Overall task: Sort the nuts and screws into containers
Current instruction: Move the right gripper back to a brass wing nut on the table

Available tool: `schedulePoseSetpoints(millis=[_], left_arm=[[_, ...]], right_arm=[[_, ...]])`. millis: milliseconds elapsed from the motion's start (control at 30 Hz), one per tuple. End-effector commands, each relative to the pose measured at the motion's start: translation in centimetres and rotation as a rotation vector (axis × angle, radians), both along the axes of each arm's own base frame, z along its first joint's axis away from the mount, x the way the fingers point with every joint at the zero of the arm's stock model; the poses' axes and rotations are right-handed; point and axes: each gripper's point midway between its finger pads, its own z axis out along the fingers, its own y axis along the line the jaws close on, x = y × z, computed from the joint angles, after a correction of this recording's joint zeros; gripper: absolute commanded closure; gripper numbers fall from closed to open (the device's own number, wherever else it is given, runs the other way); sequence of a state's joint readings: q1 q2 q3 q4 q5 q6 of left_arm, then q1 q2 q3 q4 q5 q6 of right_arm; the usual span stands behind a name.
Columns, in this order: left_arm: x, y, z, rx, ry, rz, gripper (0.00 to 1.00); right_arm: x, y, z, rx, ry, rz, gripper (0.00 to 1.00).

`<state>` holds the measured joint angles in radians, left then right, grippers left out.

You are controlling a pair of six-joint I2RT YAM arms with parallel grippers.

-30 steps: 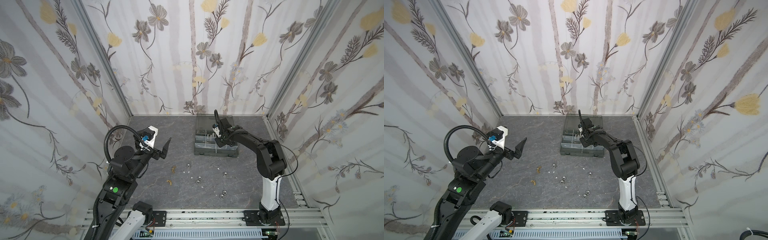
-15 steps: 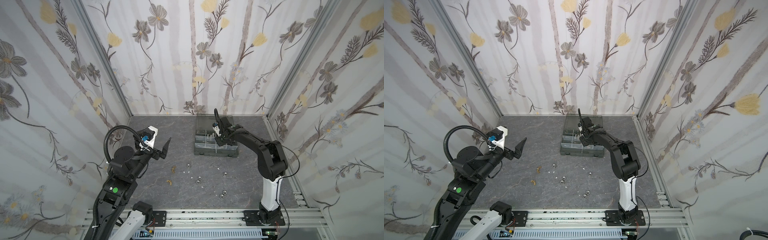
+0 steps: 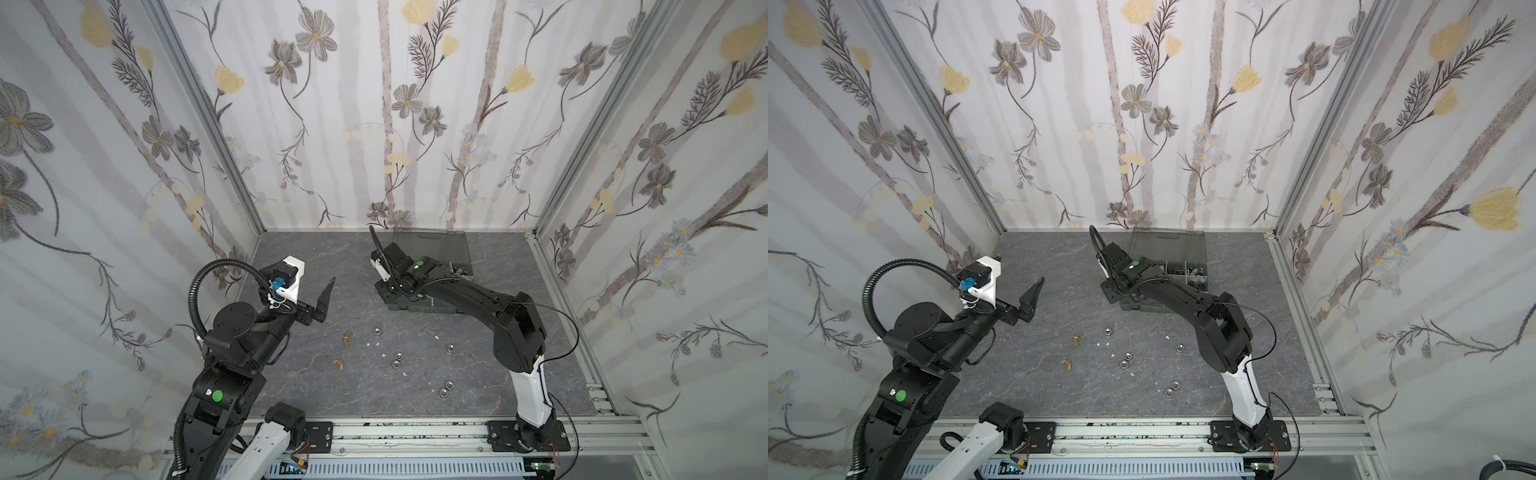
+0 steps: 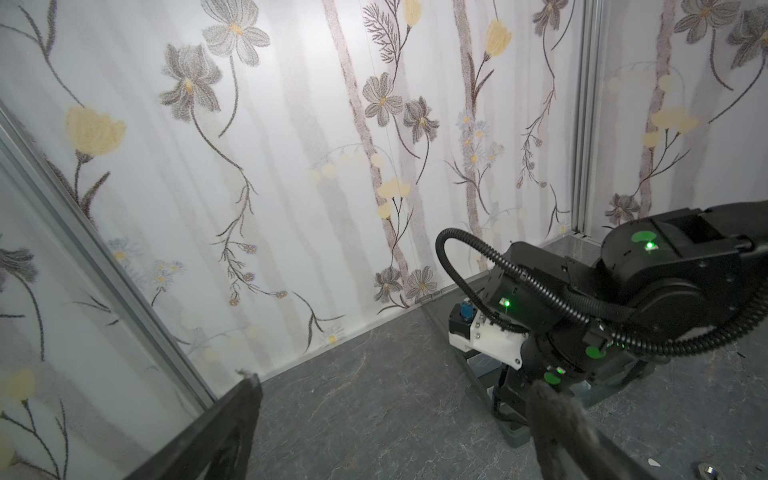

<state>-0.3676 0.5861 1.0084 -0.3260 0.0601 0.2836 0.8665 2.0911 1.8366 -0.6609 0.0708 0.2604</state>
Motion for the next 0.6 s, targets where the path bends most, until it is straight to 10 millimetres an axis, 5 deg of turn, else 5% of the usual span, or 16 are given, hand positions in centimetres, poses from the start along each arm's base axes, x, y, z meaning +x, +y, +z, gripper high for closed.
schedulePoseSetpoints(millis=[0,267,567], left_arm=[[-0.5,0.7,0.1,-0.014,-0.001,0.025,0.00],[-1.7,1.0,0.4,-0.048,-0.017,0.019,0.00],[-2.9,1.6,0.6,-0.054,-0.064,0.025,0.00]], right_arm=[[-3.4,3.7,-0.4,0.158,0.158,-0.164,0.42],[-7.4,9.0,-2.6,0.234,0.243,-0.228,0.42],[-9.3,10.0,-7.1,0.196,0.365,-0.287,0.47]])
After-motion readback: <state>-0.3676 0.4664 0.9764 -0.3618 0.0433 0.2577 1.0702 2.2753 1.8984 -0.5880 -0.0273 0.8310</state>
